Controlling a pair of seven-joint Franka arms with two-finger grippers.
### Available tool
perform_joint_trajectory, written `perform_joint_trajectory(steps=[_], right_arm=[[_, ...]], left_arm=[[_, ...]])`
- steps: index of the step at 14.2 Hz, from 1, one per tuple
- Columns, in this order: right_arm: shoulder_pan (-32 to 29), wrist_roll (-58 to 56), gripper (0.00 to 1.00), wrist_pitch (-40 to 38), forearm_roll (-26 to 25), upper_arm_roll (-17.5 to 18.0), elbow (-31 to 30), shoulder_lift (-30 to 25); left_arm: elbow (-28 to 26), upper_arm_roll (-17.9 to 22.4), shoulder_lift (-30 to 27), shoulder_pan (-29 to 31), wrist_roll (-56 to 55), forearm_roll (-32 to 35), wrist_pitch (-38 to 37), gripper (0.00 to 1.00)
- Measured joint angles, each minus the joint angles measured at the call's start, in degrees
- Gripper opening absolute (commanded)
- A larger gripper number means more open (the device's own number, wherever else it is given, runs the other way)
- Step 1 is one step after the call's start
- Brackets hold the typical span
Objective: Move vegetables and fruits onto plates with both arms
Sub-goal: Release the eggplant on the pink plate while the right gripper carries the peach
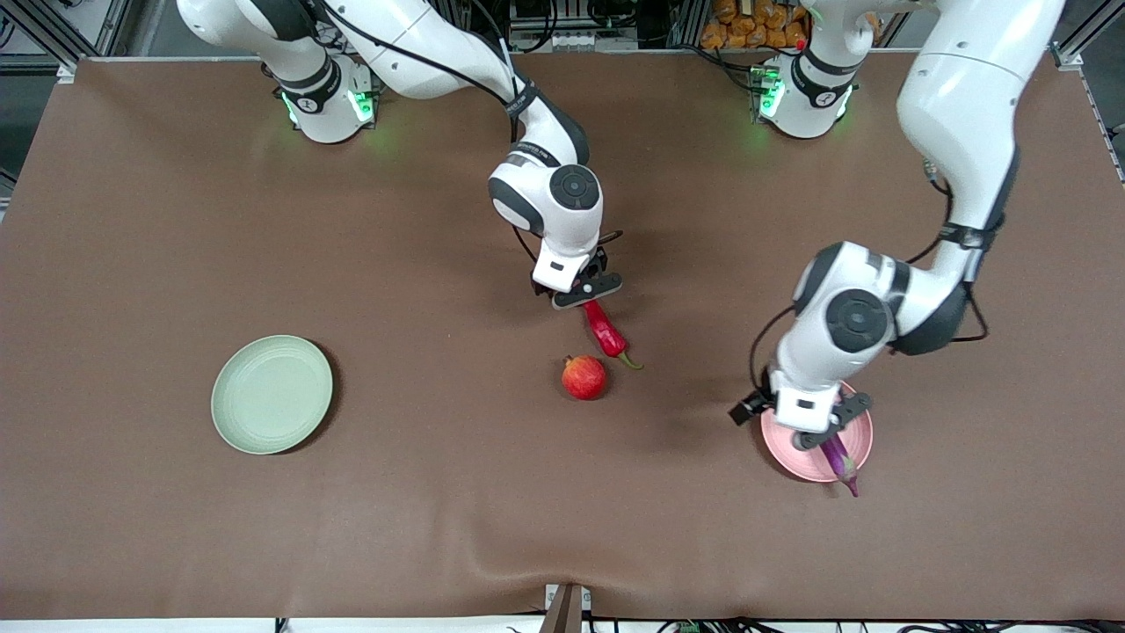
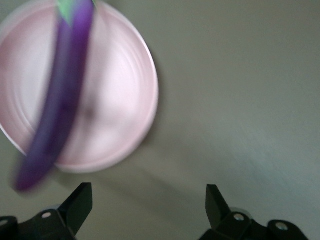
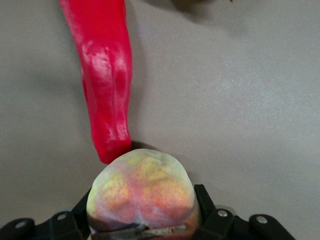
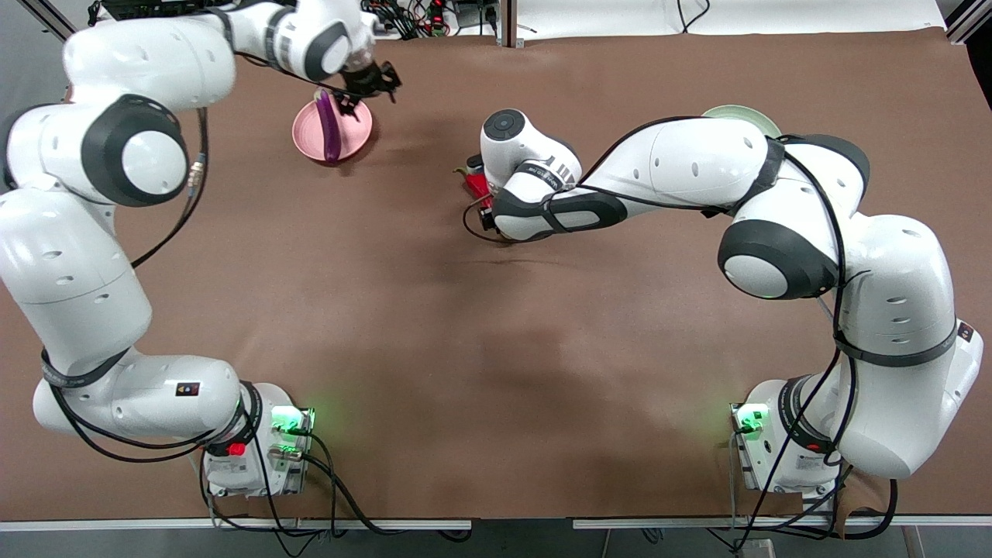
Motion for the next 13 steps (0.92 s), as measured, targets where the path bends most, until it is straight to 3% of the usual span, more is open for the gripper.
perform_joint_trajectory(steps=[2,5,9,13], right_arm=[[0.0,0.3,0.07,-0.5,0.0,-0.1,0.0,-0.1],[-2.4,0.9,0.06,-7.8,0.0,-1.3,0.8,-3.7],[-18.3,-4.5,0.06,-18.8,-0.1,-1.9,1.2,-13.8],[-34.3,-14.5,0.07,-17.8,-0.2,-2.0,-0.3,-13.8]], left_arm=[[-0.2,-0.1,1.2,-3.1,-5.0,-1.3,1.6,1.0],[-0.3,-0.2,3.1,-7.9,-12.1,-3.3,5.5,1.0],[-0.5,-0.2,4.4,-12.9,-18.7,-3.4,7.7,0.97],[-1.6,-0.1,4.6,-16.6,-22.8,-3.4,7.8,0.94]])
